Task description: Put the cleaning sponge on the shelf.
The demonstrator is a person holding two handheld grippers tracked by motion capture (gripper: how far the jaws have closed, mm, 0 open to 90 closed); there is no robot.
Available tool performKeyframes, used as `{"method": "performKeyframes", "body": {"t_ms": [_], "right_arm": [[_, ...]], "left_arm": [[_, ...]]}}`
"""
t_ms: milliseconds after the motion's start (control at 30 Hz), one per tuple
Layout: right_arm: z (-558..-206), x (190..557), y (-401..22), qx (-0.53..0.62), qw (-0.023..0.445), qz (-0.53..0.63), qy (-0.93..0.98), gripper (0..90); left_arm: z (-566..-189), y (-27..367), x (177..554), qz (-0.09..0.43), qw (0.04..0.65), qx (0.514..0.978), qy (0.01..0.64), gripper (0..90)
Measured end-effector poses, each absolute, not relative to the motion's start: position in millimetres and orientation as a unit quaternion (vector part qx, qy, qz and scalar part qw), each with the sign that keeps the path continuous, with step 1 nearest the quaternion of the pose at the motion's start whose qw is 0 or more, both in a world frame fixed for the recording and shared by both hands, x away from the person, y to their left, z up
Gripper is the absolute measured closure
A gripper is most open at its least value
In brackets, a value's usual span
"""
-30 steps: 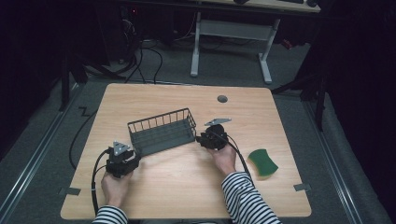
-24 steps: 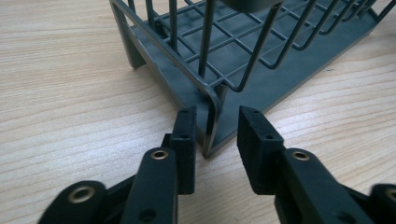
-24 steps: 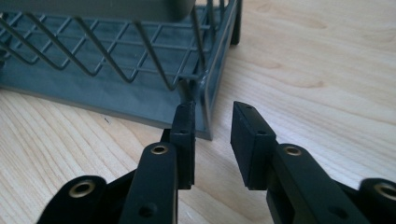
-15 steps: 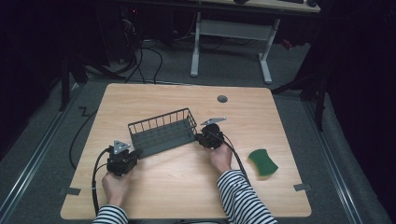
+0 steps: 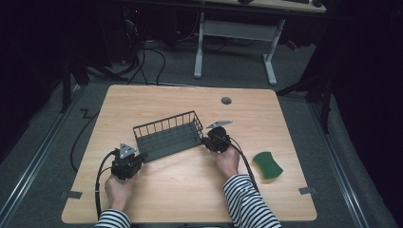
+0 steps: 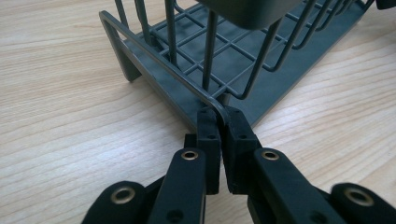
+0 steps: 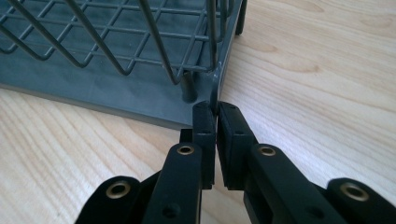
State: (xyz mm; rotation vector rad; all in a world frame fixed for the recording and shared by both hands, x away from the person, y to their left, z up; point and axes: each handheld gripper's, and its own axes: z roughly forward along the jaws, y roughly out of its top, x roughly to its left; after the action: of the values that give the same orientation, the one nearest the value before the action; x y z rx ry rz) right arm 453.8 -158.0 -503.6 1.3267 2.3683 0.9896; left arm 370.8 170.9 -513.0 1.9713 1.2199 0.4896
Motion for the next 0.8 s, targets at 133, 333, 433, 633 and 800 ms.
{"method": "performKeyframes", "body": {"t_ms": [133,333,433,633,800], "right_arm": [[-502,450,-167,0.459,0.120,0.336,0.814,86.7],[-498,442,-182,0.464,0.124,0.330,0.813,86.7],[-499,437,-192,0.473,0.122,0.330,0.808,86.7],[-499,428,-206,0.491,0.121,0.330,0.797,86.6],[-494,418,-212,0.501,0.121,0.320,0.795,86.7]], "left_arm": [[-512,165,370,0.184,0.376,0.780,0.466,86.8],[-509,154,372,0.175,0.385,0.783,0.456,86.9],[-510,146,371,0.168,0.382,0.791,0.448,86.9],[-509,133,369,0.163,0.384,0.797,0.437,86.8],[-509,128,365,0.153,0.393,0.796,0.435,86.8]]}}
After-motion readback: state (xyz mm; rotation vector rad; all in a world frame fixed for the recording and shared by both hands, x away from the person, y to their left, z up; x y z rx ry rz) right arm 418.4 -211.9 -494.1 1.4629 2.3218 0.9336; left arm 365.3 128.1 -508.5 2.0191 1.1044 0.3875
